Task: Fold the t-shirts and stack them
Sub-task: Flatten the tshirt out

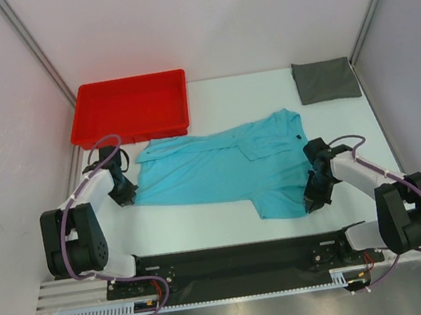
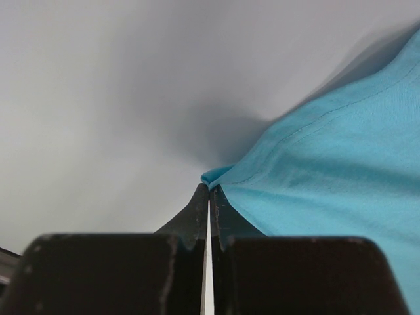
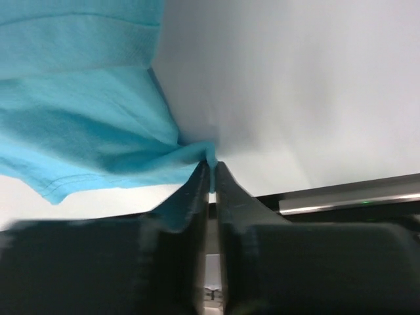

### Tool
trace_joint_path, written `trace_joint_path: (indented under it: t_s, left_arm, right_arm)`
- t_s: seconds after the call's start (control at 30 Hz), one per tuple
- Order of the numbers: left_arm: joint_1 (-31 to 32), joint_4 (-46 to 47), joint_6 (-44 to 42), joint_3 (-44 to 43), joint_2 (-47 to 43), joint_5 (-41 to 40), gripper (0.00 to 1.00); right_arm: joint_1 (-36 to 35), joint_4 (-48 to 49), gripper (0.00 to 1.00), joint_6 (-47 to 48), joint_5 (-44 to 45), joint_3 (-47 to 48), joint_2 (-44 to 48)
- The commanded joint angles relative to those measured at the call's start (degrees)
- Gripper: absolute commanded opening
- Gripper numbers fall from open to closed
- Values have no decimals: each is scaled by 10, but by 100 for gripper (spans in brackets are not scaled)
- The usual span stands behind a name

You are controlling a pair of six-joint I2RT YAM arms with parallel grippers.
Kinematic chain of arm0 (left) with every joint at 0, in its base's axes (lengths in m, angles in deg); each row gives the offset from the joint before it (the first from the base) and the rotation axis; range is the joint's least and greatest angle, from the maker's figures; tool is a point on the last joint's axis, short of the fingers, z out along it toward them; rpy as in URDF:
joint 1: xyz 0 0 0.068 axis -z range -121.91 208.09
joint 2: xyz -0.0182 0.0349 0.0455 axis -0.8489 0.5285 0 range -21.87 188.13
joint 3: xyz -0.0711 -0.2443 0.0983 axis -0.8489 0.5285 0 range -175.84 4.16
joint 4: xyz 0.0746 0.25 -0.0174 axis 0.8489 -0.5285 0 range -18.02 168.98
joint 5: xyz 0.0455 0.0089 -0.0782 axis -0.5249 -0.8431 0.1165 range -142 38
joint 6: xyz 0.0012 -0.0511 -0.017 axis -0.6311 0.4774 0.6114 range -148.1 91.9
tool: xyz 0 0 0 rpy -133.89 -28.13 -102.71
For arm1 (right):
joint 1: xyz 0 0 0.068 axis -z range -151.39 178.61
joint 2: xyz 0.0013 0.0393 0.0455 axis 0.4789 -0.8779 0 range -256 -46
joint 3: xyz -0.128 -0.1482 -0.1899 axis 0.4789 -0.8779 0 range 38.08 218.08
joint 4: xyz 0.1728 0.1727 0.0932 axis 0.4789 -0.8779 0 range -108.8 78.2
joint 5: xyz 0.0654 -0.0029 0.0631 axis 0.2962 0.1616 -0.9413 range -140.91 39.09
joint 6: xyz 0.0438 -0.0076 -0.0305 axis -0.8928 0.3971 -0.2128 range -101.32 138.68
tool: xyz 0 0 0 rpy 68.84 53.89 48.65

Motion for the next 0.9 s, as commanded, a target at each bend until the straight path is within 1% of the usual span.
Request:
trace_joint_path:
  t_s: [0.0, 0.03, 0.17, 0.27, 0.33, 0.4, 0.43, 0.5, 0.53, 0.57, 0.6, 0.63, 0.67, 0.73, 0.77, 0.83, 0.87]
  left_arm:
    - [-4, 9, -5, -21, -6, 6, 0]
    - [-3, 9, -4, -21, -6, 7, 0]
    - [-2, -3, -11, -31, -20, 10, 0]
    - [-2, -26, -20, -56, -35, 10, 0]
    - [1, -42, -28, -75, -58, 8, 0]
    - [9, -53, -33, -106, -79, 0, 0]
    - [12, -61, -36, -118, -97, -4, 0]
    - [22, -71, -37, -156, -113, -17, 0]
    - [26, -81, -35, -170, -121, -20, 0]
    - [27, -85, -35, -194, -131, -22, 0]
    - [45, -85, -32, -206, -136, -22, 0]
    - [50, -87, -33, -217, -140, -21, 0]
    - [59, -88, -35, -242, -146, -21, 0]
    - [66, -87, -48, -270, -150, -21, 0]
    - [72, -89, -53, -302, -151, -20, 0]
    - [81, -94, -77, -344, -140, -18, 0]
    - [98, -97, -87, -391, -135, -19, 0]
  right_arm:
    - [-3, -21, 3, -2, 28, 33, 12]
    - [-2, -23, 0, -1, 30, 37, 10]
    - [-2, -46, 0, 12, 39, 75, 11]
    - [-2, -77, 0, 20, 47, 140, 13]
    - [-1, -108, 0, 30, 63, 207, 13]
    - [4, -137, 0, 43, 73, 252, 14]
    - [7, -145, 0, 50, 85, 301, 17]
    - [22, -162, 0, 60, 89, 348, 20]
    - [28, -163, 0, 76, 88, 369, 24]
    - [48, -166, 0, 80, 86, 415, 27]
    - [56, -170, 0, 85, 85, 437, 28]
    - [70, -169, 0, 97, 78, 459, 29]
    - [80, -167, 0, 103, 61, 507, 31]
    - [106, -159, 0, 110, 54, 556, 34]
    - [110, -159, 0, 116, 54, 602, 31]
    - [121, -151, 0, 120, 34, 652, 29]
    - [120, -144, 0, 125, 33, 672, 28]
